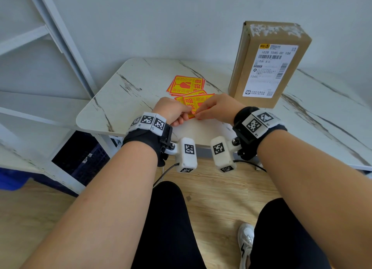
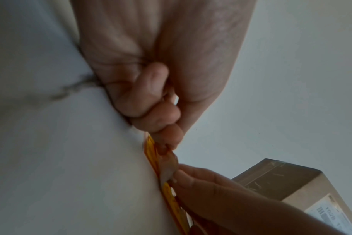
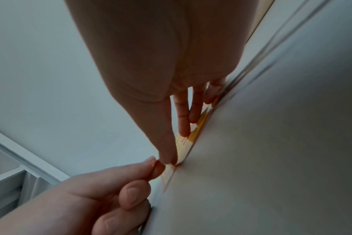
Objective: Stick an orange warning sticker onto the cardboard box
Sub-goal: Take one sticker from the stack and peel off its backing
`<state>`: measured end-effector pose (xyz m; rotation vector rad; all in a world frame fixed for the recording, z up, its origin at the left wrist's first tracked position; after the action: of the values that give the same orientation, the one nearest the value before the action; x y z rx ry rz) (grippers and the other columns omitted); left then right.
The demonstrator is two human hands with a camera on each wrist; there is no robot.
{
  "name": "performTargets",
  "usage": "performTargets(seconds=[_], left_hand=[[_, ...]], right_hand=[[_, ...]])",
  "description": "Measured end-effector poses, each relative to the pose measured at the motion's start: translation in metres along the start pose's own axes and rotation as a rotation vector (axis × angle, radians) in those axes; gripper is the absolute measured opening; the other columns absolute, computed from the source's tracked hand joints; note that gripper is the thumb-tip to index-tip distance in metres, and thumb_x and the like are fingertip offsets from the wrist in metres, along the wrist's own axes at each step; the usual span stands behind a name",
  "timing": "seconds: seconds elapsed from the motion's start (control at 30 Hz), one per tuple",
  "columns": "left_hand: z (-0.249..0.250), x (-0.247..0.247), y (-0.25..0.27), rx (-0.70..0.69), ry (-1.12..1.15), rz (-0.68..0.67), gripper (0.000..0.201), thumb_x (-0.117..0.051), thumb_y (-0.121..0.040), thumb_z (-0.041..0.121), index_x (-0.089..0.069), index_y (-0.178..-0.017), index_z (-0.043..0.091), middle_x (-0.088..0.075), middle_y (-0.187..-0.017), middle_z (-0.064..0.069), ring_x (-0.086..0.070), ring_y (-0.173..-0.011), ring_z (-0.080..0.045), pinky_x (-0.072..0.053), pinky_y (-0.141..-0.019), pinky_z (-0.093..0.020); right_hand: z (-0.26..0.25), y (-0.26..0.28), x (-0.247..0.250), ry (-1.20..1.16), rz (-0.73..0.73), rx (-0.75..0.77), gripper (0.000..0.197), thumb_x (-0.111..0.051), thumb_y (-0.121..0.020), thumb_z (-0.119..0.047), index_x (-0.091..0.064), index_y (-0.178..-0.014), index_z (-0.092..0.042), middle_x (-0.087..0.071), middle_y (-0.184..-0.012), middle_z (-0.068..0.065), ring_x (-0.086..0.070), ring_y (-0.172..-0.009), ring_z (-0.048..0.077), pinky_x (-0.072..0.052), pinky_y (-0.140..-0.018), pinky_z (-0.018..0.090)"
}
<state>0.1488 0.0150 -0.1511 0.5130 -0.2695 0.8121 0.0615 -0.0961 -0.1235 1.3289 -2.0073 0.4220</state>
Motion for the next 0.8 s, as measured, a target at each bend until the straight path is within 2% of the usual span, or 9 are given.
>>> performTargets(seconds=[0.1, 0.23, 0.37, 0.47, 0.53, 0.57, 0.7, 0.77, 0.8], left_hand=[[0.001, -0.001, 0.001, -0.013, 0.01, -0.009, 0.029, -0.063, -0.091, 0.022, -0.059, -0.066, 0.008, -0.055, -0.057, -0.003, -0.043, -0.036, -0.009, -0.031, -0.031, -0.017], [0.002, -0.002, 0.002, -0.023, 0.007, -0.023, 0.023, -0.065, -0.089, 0.024, -0.069, -0.081, 0.003, -0.056, -0.058, -0.002, -0.043, -0.036, -0.008, -0.031, -0.031, -0.016], [0.005, -0.001, 0.005, -0.068, 0.004, -0.007, 0.019, -0.073, -0.08, 0.025, -0.07, -0.082, 0.007, -0.057, -0.057, -0.001, -0.043, -0.037, -0.008, -0.032, -0.033, -0.017], [0.006, 0.0, 0.006, -0.079, -0.007, 0.003, 0.023, -0.072, -0.082, 0.028, -0.072, -0.087, 0.005, -0.056, -0.057, -0.002, -0.042, -0.038, -0.008, -0.032, -0.035, -0.017], [0.006, 0.0, 0.005, -0.08, -0.015, 0.009, 0.034, -0.071, -0.083, 0.032, -0.073, -0.094, 0.0, -0.057, -0.059, -0.003, -0.043, -0.043, -0.012, -0.033, -0.039, -0.019], [0.006, 0.0, 0.005, -0.082, -0.021, 0.012, 0.036, -0.071, -0.083, 0.033, -0.073, -0.095, -0.001, -0.057, -0.059, -0.004, -0.042, -0.044, -0.013, -0.033, -0.041, -0.02], [0.007, -0.001, 0.006, -0.099, -0.035, 0.01, 0.022, -0.07, -0.085, 0.033, -0.07, -0.077, 0.012, -0.057, -0.056, -0.001, -0.042, -0.043, -0.011, -0.033, -0.039, -0.018], [0.007, -0.001, 0.006, -0.11, -0.037, 0.011, 0.021, -0.069, -0.085, 0.032, -0.066, -0.07, 0.017, -0.057, -0.055, 0.0, -0.043, -0.043, -0.01, -0.034, -0.039, -0.018], [0.007, -0.001, 0.005, -0.116, -0.035, 0.012, 0.022, -0.069, -0.085, 0.032, -0.066, -0.069, 0.018, -0.057, -0.055, -0.001, -0.043, -0.043, -0.01, -0.034, -0.039, -0.019]], right_hand=[[0.004, 0.0, 0.001, -0.034, 0.004, -0.037, 0.023, -0.074, -0.083, -0.022, -0.077, -0.104, -0.014, -0.065, -0.094, -0.004, -0.053, -0.07, -0.003, -0.036, -0.047, 0.0], [0.007, -0.001, 0.0, -0.026, 0.006, -0.066, 0.024, -0.071, -0.085, -0.023, -0.074, -0.106, -0.011, -0.063, -0.096, -0.004, -0.055, -0.085, 0.009, -0.038, -0.062, 0.012], [0.01, 0.0, -0.004, -0.053, -0.027, -0.1, 0.024, -0.071, -0.085, -0.028, -0.073, -0.105, -0.014, -0.062, -0.093, -0.004, -0.054, -0.078, 0.005, -0.04, -0.065, 0.015], [0.014, 0.001, -0.004, -0.117, -0.046, -0.137, 0.017, -0.072, -0.082, -0.027, -0.074, -0.097, -0.02, -0.066, -0.099, -0.001, -0.058, -0.091, 0.013, -0.048, -0.085, 0.031], [0.014, 0.002, -0.005, -0.166, -0.057, -0.147, 0.004, -0.072, -0.08, -0.022, -0.073, -0.081, -0.026, -0.067, -0.098, 0.0, -0.059, -0.095, 0.017, -0.047, -0.097, 0.036], [0.015, 0.002, -0.005, -0.175, -0.065, -0.149, 0.008, -0.072, -0.078, -0.021, -0.071, -0.074, -0.027, -0.068, -0.096, 0.001, -0.06, -0.095, 0.018, -0.046, -0.099, 0.039], [0.016, 0.004, -0.005, -0.186, -0.077, -0.162, 0.01, -0.069, -0.075, -0.02, -0.072, -0.071, -0.028, -0.071, -0.103, 0.008, -0.064, -0.103, 0.026, -0.047, -0.102, 0.044], [0.019, 0.002, -0.004, -0.211, -0.074, -0.175, 0.016, -0.065, -0.082, -0.012, -0.07, -0.076, -0.026, -0.069, -0.106, 0.01, -0.063, -0.101, 0.025, -0.049, -0.098, 0.039], [0.02, 0.001, -0.005, -0.269, -0.079, -0.186, 0.015, -0.062, -0.085, -0.008, -0.07, -0.083, -0.021, -0.067, -0.103, 0.008, -0.062, -0.093, 0.021, -0.052, -0.089, 0.034]])
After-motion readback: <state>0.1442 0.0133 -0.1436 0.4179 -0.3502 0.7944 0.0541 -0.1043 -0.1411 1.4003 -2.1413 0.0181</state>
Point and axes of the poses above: each hand's wrist, its own y-axis away from the middle knuckle, its own x-axis out of the back of the hand, z = x × y, the point moved 10 cm from there along -y, towards the middle knuckle
